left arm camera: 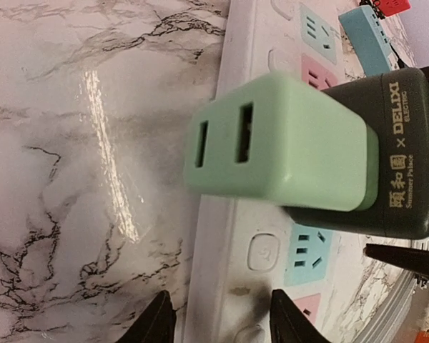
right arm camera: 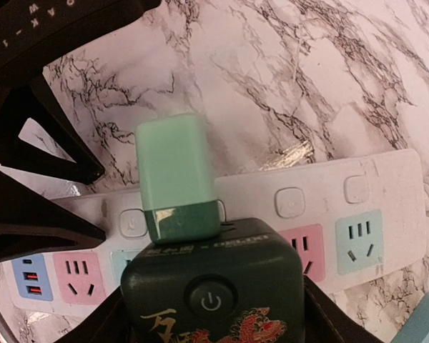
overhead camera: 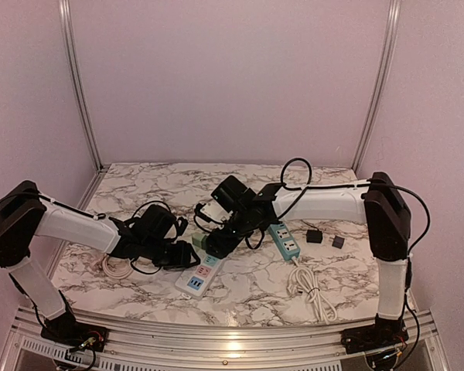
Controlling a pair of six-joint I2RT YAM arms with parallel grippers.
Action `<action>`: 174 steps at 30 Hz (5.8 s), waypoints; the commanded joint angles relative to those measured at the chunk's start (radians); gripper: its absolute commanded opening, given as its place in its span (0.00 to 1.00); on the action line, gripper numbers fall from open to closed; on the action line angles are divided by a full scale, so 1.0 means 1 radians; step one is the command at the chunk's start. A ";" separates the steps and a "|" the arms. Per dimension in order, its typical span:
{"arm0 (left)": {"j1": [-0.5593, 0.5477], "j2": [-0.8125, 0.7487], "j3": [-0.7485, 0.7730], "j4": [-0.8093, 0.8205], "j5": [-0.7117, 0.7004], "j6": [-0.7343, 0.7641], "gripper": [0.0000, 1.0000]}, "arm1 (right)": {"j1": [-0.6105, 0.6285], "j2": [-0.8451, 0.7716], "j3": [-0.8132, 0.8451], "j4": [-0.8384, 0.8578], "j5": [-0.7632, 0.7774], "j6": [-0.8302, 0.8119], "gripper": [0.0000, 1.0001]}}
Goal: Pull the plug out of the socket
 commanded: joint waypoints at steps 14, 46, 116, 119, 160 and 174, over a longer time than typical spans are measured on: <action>-0.056 0.130 0.022 -0.140 -0.102 0.003 0.47 | 0.025 0.007 0.021 0.015 0.019 0.033 0.54; -0.077 0.150 -0.035 -0.166 -0.124 -0.032 0.47 | 0.020 -0.155 -0.061 0.122 0.123 0.062 0.31; 0.147 -0.155 0.399 -0.173 0.860 0.437 0.71 | -0.177 -0.644 -0.449 0.355 -0.759 0.090 0.27; 0.147 -0.162 0.393 -0.161 0.856 0.426 0.71 | -0.178 -0.647 -0.446 0.334 -0.739 0.084 0.26; 0.066 -0.115 0.436 -0.250 0.828 0.537 0.59 | -0.177 -0.630 -0.438 0.284 -0.780 0.100 0.26; 0.048 -0.111 0.437 -0.266 0.861 0.547 0.44 | -0.179 -0.615 -0.453 0.349 -0.841 0.133 0.26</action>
